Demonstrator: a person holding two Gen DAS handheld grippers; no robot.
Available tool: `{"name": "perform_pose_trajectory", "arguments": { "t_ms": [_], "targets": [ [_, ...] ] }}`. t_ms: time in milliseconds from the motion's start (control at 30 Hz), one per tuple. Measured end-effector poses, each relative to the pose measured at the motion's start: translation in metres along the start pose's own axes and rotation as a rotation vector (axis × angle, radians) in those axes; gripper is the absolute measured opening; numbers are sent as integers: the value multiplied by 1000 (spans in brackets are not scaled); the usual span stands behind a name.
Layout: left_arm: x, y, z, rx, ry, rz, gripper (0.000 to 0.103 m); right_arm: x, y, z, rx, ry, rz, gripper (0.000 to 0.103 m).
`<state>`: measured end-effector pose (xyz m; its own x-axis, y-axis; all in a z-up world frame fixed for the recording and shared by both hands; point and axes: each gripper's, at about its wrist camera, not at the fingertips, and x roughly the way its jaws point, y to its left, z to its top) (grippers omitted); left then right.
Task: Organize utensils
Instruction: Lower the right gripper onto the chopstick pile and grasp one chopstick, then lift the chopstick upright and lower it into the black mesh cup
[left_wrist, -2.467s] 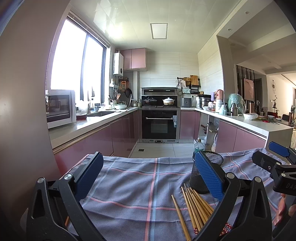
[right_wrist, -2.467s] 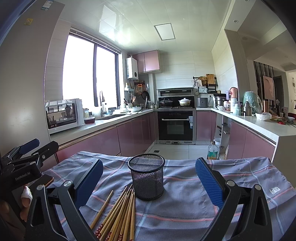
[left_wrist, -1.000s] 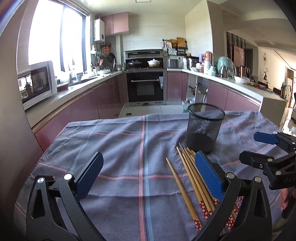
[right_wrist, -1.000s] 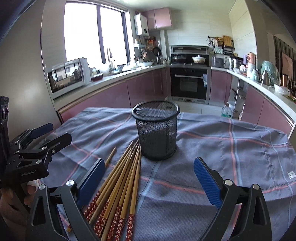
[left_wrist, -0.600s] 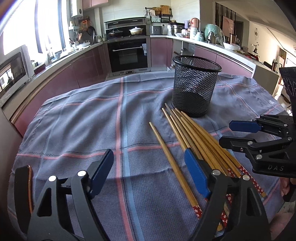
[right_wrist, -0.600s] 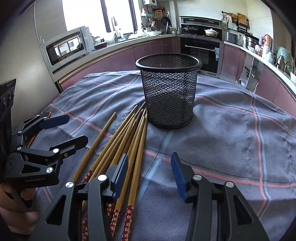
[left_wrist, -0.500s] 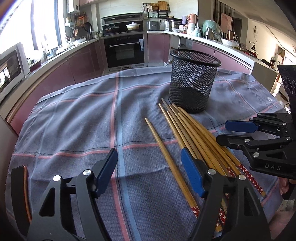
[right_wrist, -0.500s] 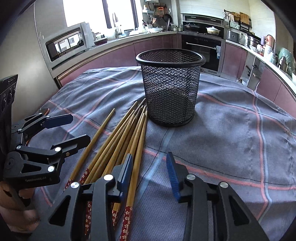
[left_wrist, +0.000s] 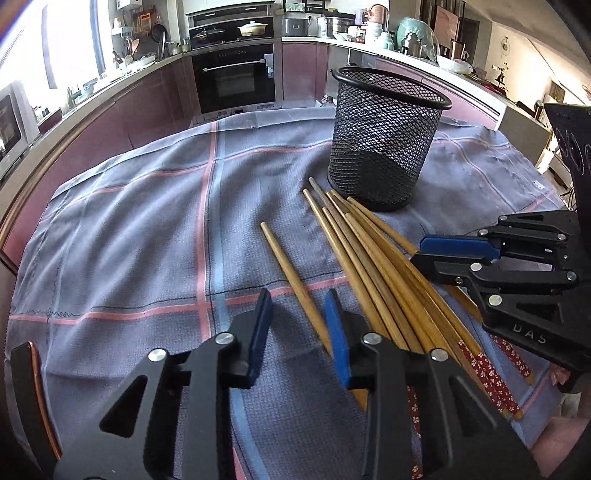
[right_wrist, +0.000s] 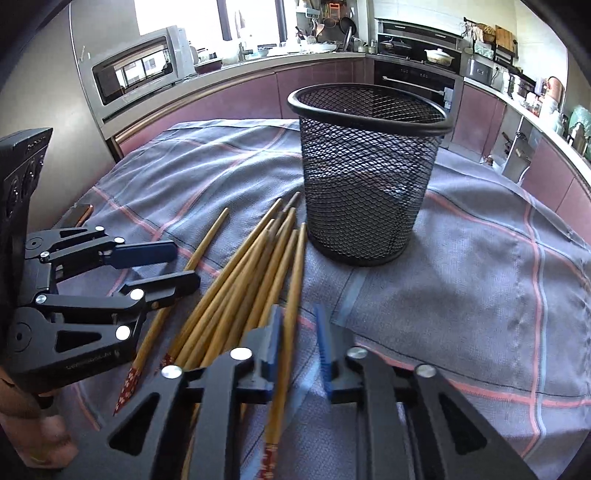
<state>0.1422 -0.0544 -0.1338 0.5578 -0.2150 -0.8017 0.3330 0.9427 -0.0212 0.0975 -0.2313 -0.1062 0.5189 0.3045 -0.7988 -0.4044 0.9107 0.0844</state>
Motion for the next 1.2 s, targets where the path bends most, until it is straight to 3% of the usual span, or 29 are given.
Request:
{"name": "perform_pose_trajectory", "arguments": {
  "t_ms": [33, 100, 233, 400, 500, 967, 1200],
  "targets": [
    [-1, 0, 1, -7, 2, -6, 14, 0, -1, 0, 0, 0, 3, 6],
    [-2, 1, 1, -25, 2, -12, 12, -2, -3, 0, 0, -8, 5, 6],
    [-4, 6, 1, -57, 1, -24, 8, -12, -7, -1, 8, -36, 18, 5],
    [-21, 14, 0, -74, -33, -38, 7, -36, -9, 1, 4, -102, 95, 5],
    [-36, 20, 5, -80, -61, -80, 7, -54, -9, 5, -15, -153, 122, 5],
    [-151, 27, 53, -65, -333, -275, 7, -127, -26, 50, 7, -433, 142, 5],
    [-206, 26, 91, -78, -481, -285, 7, -158, -39, 76, 5, -526, 125, 5]
  ]
}}
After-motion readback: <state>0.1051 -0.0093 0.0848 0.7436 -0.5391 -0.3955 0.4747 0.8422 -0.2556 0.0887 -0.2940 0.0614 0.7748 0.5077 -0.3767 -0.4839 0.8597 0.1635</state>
